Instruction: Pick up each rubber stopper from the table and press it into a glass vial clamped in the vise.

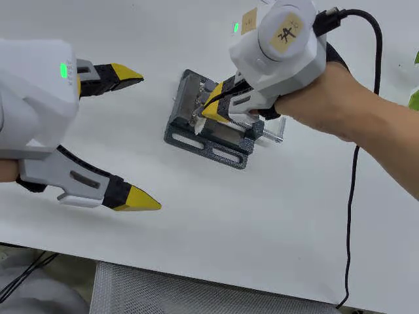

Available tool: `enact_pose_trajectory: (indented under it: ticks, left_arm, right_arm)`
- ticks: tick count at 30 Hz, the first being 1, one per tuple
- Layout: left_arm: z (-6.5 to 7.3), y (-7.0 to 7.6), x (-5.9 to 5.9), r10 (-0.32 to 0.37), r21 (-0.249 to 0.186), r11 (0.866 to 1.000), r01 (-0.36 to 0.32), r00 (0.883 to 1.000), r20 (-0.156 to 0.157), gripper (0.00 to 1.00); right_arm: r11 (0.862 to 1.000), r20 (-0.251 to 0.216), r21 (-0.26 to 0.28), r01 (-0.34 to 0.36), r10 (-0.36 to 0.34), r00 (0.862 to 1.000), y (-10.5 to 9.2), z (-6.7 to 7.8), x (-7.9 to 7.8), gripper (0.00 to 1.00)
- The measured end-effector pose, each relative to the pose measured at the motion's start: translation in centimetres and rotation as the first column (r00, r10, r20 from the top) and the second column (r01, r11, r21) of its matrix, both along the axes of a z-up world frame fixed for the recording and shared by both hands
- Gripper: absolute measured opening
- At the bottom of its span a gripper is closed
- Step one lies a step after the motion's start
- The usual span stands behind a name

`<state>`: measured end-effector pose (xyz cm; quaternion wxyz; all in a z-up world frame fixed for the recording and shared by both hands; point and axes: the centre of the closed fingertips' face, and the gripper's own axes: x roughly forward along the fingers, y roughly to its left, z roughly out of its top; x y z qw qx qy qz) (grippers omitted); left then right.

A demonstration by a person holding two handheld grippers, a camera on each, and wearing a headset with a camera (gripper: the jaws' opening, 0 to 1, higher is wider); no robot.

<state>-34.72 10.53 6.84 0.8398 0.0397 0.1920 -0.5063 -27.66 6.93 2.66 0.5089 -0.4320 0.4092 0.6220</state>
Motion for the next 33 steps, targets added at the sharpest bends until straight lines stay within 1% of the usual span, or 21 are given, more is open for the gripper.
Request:
enact_pose_trajectory:
  ticks: [6, 10, 14, 30, 33]
  left_arm:
    - [-0.01, 0.01, 0.08, 0.002, -0.001, 1.000, -0.002, 1.000, 0.001, 0.99]
    - [0.10, -0.07, 0.17, 0.002, -0.004, 1.000, -0.002, 1.000, 0.004, 0.99]
    - [0.19, -0.10, 0.30, 0.003, -0.006, 1.000, -0.003, 1.000, 0.005, 0.99]
    - [0.37, -0.25, 0.35, 0.001, -0.009, 1.000, -0.001, 1.000, 0.007, 0.99]
    - [0.41, -0.30, 0.40, 0.001, -0.010, 1.000, -0.001, 1.000, 0.009, 0.99]
  right_arm:
    - [1.000, -0.008, -0.016, -0.005, 0.005, 1.000, 0.01, -0.08, 0.10, 0.00]
    - [1.000, -0.014, -0.015, -0.004, 0.004, 1.000, 0.06, -0.10, 0.20, 0.00]
    - [1.000, -0.005, -0.019, -0.013, 0.013, 1.000, -0.05, -0.10, 0.12, 0.00]
    - [1.000, -0.014, -0.023, -0.011, 0.011, 1.000, -0.10, -0.12, 0.40, 0.00]
    - [1.000, -0.008, -0.025, -0.019, 0.018, 1.000, -0.09, -0.14, 0.25, 0.00]
